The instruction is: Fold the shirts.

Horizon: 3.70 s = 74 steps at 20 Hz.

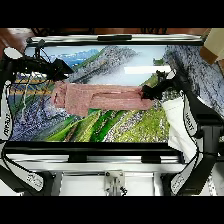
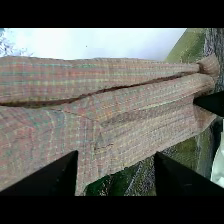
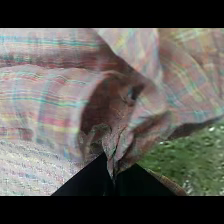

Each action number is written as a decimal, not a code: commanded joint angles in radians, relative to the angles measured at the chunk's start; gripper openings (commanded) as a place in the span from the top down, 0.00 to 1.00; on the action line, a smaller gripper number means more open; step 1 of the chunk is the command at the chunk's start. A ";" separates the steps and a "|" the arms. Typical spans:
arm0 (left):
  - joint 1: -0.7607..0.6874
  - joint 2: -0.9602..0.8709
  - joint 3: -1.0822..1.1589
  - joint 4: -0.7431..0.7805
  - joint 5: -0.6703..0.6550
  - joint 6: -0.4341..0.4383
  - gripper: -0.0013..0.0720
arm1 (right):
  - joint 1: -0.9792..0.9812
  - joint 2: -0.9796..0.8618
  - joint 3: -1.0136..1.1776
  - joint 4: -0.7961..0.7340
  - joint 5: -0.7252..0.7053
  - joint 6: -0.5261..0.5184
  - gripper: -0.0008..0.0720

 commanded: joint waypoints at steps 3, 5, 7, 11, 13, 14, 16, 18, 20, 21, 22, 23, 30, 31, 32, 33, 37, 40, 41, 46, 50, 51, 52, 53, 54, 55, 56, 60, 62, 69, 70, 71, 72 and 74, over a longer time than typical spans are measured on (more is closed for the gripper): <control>-0.088 0.001 0.000 -0.089 -0.131 0.071 0.95 | 0.016 0.167 0.002 0.126 0.051 -0.026 0.91; -0.149 0.000 -0.030 -0.079 -0.108 0.071 0.95 | 0.016 0.269 0.002 0.132 0.082 -0.002 0.91; -0.230 -0.002 -0.107 -0.080 -0.041 0.071 0.95 | 0.026 0.372 0.002 0.136 0.134 0.032 0.91; -0.398 -0.002 -0.267 -0.161 0.088 0.097 0.95 | 0.102 0.546 0.002 0.132 0.254 0.106 0.91; -0.466 -0.002 -0.310 -0.169 0.164 0.096 0.95 | 0.149 0.624 0.002 0.117 0.270 0.152 0.91; -0.494 -0.002 -0.328 -0.169 0.192 0.086 0.95 | 0.167 0.656 0.002 0.117 0.271 0.177 0.91; -0.542 -0.002 -0.354 -0.169 0.257 0.072 0.95 | 0.191 0.715 0.002 0.120 0.278 0.223 0.91; -0.582 -0.004 -0.356 -0.179 0.300 0.051 0.95 | 0.196 0.764 0.002 0.125 0.292 0.249 0.91; -0.606 -0.003 -0.356 -0.188 0.308 0.065 0.95 | 0.196 0.798 0.002 0.119 0.286 0.273 0.91; -0.605 -0.001 -0.356 -0.188 0.307 0.073 0.95 | 0.196 0.803 0.002 0.120 0.286 0.280 0.91; -0.591 0.005 -0.356 -0.187 0.298 0.076 0.95 | 0.197 0.803 0.002 0.125 0.285 0.280 0.91; -0.566 0.013 -0.356 -0.187 0.275 0.089 0.95 | 0.197 0.800 0.002 0.125 0.272 0.269 0.91; -0.183 0.240 -0.356 -0.044 0.117 0.112 0.95 | 0.209 0.680 0.002 0.055 0.128 0.214 0.91; -0.121 0.285 -0.356 -0.043 0.108 0.113 0.95 | 0.229 0.642 0.002 0.056 0.089 0.208 0.91; -0.057 0.333 -0.356 -0.043 0.096 0.114 0.95 | 0.258 0.605 0.002 0.063 0.039 0.206 0.91; -0.002 0.376 -0.356 -0.043 0.087 0.122 0.95 | 0.290 0.571 0.002 0.073 -0.014 0.196 0.91; 0.172 0.520 -0.356 -0.043 0.019 0.128 0.95 | 0.423 0.426 0.002 0.077 -0.280 0.194 0.91; 0.231 0.594 -0.357 -0.028 -0.051 0.153 0.95 | 0.503 0.303 0.002 0.117 -0.462 0.227 0.91; 0.237 0.610 -0.357 -0.012 -0.061 0.153 0.95 | 0.525 0.266 0.002 0.166 -0.512 0.227 0.91; 0.239 0.628 -0.357 0.002 -0.069 0.144 0.95 | 0.565 0.182 0.002 0.342 -0.602 0.163 0.17; 0.239 0.628 -0.362 0.002 -0.069 0.145 0.95 | 0.459 0.284 0.002 0.201 -0.425 0.174 0.17; 0.239 0.628 -0.362 0.002 -0.069 0.146 0.95 | 0.419 0.315 0.002 0.140 -0.344 0.188 0.17; 0.239 0.628 -0.362 0.002 -0.069 0.146 0.95 | 0.374 0.347 0.002 0.056 -0.232 0.212 0.17; 0.239 0.628 -0.362 0.002 -0.069 0.146 0.95 | 0.334 0.370 0.002 -0.038 -0.106 0.233 0.17; 0.239 0.628 -0.362 0.002 -0.069 0.146 0.95 | 0.296 0.383 0.001 -0.135 0.042 0.250 0.17; 0.239 0.628 -0.362 0.002 -0.069 0.146 0.95 | 0.271 0.385 -0.012 -0.179 0.146 0.252 0.17; 0.239 0.628 -0.362 0.002 -0.069 0.146 0.95 | 0.258 0.388 -0.058 -0.173 0.191 0.238 0.17; 0.239 0.628 -0.362 0.002 -0.079 0.146 0.95 | 0.255 0.389 -0.322 -0.081 0.106 0.221 0.04; 0.239 0.628 -0.362 0.002 -0.079 0.146 0.95 | 0.256 0.389 -0.410 0.011 -0.009 0.219 0.04; 0.239 0.628 -0.362 0.002 -0.079 0.146 0.95 | 0.284 0.385 -0.533 0.145 -0.331 0.267 0.04; 0.238 0.628 -0.362 0.002 -0.079 0.146 0.95 | 0.301 0.379 -0.539 0.163 -0.359 0.267 0.04; 0.238 0.628 -0.362 0.002 -0.078 0.146 0.95 | 0.322 0.366 -0.539 0.179 -0.374 0.266 0.04; 0.238 0.628 -0.362 0.002 -0.078 0.146 0.95 | 0.342 0.354 -0.539 0.195 -0.389 0.265 0.04; 0.238 0.628 -0.362 0.002 -0.079 0.146 0.95 | 0.374 0.337 -0.539 0.219 -0.439 0.266 0.05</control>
